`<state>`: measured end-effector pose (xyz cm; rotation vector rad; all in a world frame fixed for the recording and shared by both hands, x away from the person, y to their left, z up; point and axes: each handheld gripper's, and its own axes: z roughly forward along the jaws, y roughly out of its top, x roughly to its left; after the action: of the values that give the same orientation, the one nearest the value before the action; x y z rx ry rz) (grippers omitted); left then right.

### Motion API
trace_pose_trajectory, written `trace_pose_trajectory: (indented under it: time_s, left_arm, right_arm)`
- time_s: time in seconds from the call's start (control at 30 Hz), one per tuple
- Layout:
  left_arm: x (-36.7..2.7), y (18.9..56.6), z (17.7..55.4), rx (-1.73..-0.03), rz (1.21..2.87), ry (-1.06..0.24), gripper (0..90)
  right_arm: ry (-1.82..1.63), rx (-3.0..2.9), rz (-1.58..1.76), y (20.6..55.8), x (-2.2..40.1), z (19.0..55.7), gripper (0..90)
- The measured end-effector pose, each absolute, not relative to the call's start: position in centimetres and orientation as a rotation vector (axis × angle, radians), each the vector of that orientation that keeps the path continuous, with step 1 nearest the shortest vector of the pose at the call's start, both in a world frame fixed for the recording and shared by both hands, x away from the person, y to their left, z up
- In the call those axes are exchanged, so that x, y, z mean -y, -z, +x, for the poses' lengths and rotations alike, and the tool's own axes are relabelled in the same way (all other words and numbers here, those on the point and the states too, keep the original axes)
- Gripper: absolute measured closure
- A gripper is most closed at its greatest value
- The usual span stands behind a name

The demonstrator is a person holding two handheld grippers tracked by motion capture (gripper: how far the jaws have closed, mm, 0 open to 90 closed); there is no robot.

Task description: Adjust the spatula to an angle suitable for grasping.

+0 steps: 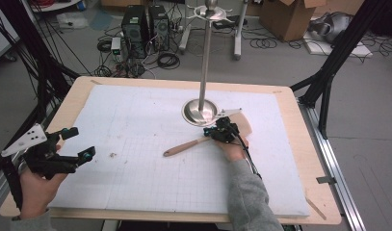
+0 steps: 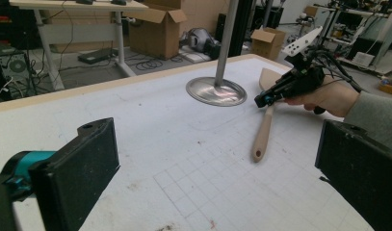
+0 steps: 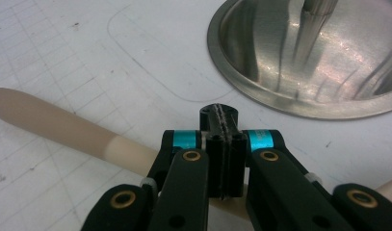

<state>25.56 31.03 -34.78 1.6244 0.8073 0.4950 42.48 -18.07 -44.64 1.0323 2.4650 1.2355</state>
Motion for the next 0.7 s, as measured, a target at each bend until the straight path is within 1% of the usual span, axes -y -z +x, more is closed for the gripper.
trace_pose_trajectory:
  time_s: [0.33, 0.7]
  left_arm:
    - [-31.0, 34.7, 25.7, -0.807, 1.622, -0.495, 1.8]
    - [-30.8, 34.8, 25.8, -0.8, 1.63, -0.49, 1.8]
  right_arm:
    - [-1.232, -2.512, 0.96, 44.5, 19.1, 42.1, 90.0]
    - [-1.216, -2.527, 0.973, 44.5, 20.9, 41.6, 90.0]
